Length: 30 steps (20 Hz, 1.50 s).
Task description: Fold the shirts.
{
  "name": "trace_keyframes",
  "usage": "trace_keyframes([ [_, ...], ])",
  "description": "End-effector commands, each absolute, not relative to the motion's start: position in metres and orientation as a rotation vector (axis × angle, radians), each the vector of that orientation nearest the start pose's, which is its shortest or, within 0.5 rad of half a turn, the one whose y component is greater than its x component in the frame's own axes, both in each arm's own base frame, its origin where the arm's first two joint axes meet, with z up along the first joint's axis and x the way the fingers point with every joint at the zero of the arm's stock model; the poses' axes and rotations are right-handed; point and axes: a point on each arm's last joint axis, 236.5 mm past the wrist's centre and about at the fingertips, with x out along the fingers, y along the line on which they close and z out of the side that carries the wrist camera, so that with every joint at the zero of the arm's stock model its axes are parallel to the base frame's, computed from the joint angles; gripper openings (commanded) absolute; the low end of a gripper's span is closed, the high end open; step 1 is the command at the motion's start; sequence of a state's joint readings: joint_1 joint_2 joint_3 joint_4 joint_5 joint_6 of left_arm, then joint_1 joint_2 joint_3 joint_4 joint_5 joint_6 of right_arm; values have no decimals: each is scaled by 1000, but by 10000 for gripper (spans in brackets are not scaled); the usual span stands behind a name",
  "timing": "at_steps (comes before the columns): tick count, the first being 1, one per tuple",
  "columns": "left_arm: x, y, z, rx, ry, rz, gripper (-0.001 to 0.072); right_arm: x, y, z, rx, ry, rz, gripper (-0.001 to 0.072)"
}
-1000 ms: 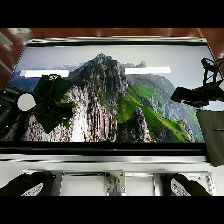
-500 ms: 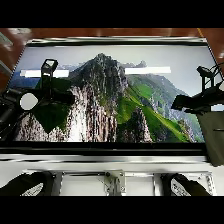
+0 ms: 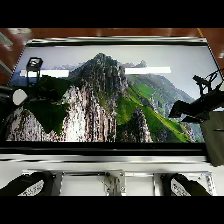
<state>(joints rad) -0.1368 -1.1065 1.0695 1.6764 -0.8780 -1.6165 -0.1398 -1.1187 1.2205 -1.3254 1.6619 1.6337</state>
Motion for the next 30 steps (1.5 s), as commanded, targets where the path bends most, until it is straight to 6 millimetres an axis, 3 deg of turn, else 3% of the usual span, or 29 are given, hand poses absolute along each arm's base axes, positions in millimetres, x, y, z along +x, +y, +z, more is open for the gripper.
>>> trace_keyframes([
  [1, 412, 72, 53, 8, 952, 201, 717, 276, 32, 73, 454, 1558, 21, 696],
  [3, 402, 121, 22, -106, 1023, 278, 718, 276, 38, 75, 509, 1560, 9, 696],
  [5, 402, 153, -12, -208, 1054, 315, 717, 277, 45, 78, 553, 1561, 11, 695],
  [8, 403, 178, -50, -381, 1068, 365, 717, 276, 48, 79, 585, 1567, 0, 695],
  [11, 415, 165, -72, -395, 1097, 274, 717, 276, 47, 78, 582, 1566, -5, 695],
  [17, 445, 126, -89, -538, 1073, 151, 702, 277, 46, 78, 581, 1562, -7, 695],
  [18, 446, 124, -88, -557, 1068, 149, 602, 279, 46, 78, 580, 1555, -8, 695],
  [19, 447, 120, -86, -580, 1065, 141, 189, 281, 44, 78, 575, 1547, -10, 695],
  [20, 447, 110, -81, -624, 1070, 117, 45, 282, 43, 77, 565, 1540, -6, 695],
  [21, 447, 97, -72, -671, 1082, 74, 34, 283, 43, 77, 549, 1535, 7, 695],
  [23, 452, 61, -33, -677, 1061, -103, 33, 283, 42, 77, 513, 1532, 37, 695],
  [26, 453, -15, 66, -575, 883, -425, 32, 283, 42, 77, 479, 1528, 70, 689],
  [28, 431, -76, 133, -447, 778, -589, 32, 287, 41, 77, 435, 1504, 108, 689],
  [30, 399, -135, 183, -365, 703, -709, 32, 289, 41, 77, 405, 1488, 137, 689],
])
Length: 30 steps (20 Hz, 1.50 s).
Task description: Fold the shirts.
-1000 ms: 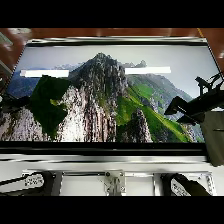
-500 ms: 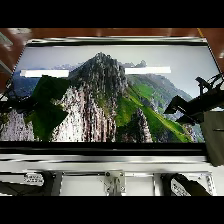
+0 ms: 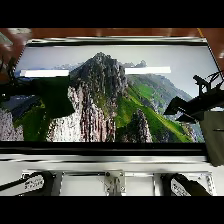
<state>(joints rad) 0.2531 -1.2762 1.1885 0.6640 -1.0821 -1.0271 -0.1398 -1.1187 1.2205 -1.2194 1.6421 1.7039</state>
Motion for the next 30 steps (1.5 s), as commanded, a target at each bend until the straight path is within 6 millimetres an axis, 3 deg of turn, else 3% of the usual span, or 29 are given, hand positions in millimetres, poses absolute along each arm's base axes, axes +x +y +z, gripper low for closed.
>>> trace_keyframes([
  [1, 382, -161, 201, -358, 683, -759, 32, 289, 41, 77, 390, 1486, 152, 689],
  [4, 332, -242, 228, -357, 686, -920, 32, 282, 46, 85, 361, 1479, 200, 689],
  [6, 306, -290, 215, -312, 729, -985, 33, 277, 44, 97, 312, 1434, 219, 689],
  [10, 270, -377, 153, -313, 849, -1027, 33, 263, 34, 118, 235, 1357, 196, 689],
  [13, 234, -434, 88, -300, 988, -1046, 33, 254, 30, 124, 211, 1346, 174, 689],
  [16, 245, -455, 50, -390, 1042, -938, 35, 256, 29, 125, 210, 1333, 172, 689],
  [17, 257, -451, 50, -424, 1038, -902, 92, 258, 29, 126, 209, 1323, 170, 689],
  [18, 273, -441, 57, -445, 1019, -878, 342, 262, 28, 126, 207, 1310, 169, 689],
  [19, 291, -428, 68, -470, 1001, -856, 638, 265, 26, 127, 198, 1295, 163, 689],
  [20, 311, -408, 84, -494, 988, -835, 712, 269, 21, 127, 183, 1280, 147, 689],
  [22, 340, -356, 116, -522, 1005, -802, 711, 273, 0, 125, 104, 1263, 85, 689],
  [24, 353, -284, 127, -506, 1058, -729, 673, 277, -27, 124, 37, 1251, -18, 689],
  [25, 353, -243, 120, -474, 1109, -667, 601, 279, -34, 124, 21, 1241, -48, 689],
  [27, 335, -179, 90, -454, 1257, -519, 584, 282, -36, 126, 18, 1225, -52, 689],
  [28, 320, -160, 69, -465, 1344, -469, 613, 284, -36, 126, 18, 1217, -52, 689],
  [29, 302, -150, 45, -501, 1437, -431, 703, 287, -36, 127, 16, 1204, -53, 689],
  [30, 289, -146, 21, -538, 1497, -395, 717, 289, -36, 128, 10, 1193, -50, 689],
])
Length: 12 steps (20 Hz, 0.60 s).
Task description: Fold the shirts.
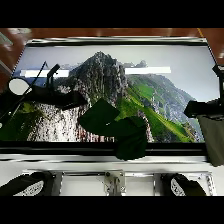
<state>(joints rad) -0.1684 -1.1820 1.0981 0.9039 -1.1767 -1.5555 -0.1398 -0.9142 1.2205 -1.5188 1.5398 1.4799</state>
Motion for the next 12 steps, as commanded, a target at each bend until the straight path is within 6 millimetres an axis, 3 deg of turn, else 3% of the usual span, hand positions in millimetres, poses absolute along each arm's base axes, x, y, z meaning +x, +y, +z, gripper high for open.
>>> trace_keyframes([
  [1, 279, -147, -3, -573, 1528, -368, 717, 292, -37, 129, 6, 1182, -48, 689],
  [3, 274, -162, -34, -689, 1511, -346, 717, 293, -34, 130, 12, 1175, -39, 689],
  [6, 273, -186, -59, -825, 1468, -355, 717, 294, -27, 130, 42, 1174, -20, 689],
  [9, 269, -199, -78, -816, 1512, -349, 715, 295, -19, 131, 66, 1170, 9, 689],
  [12, 277, -210, -97, -824, 1496, -318, 715, 293, -12, 130, 84, 1177, 32, 689],
])
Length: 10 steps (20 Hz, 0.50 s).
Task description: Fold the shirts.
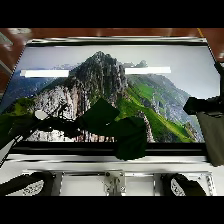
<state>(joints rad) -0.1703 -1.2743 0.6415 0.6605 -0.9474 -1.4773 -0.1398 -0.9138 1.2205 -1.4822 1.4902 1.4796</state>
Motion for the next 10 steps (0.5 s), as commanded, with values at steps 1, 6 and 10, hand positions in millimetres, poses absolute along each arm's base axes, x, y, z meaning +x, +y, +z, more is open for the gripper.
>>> trace_keyframes([
  [1, 282, -215, -100, -836, 1473, -320, 714, 291, -10, 127, 91, 1188, 40, 689],
  [6, 300, -226, -113, -911, 1422, -280, 213, 259, 16, 66, 185, 1374, 120, 689],
  [10, 306, -229, -103, -853, 1382, -350, 34, 254, 91, 15, 500, 1367, 344, 689],
])
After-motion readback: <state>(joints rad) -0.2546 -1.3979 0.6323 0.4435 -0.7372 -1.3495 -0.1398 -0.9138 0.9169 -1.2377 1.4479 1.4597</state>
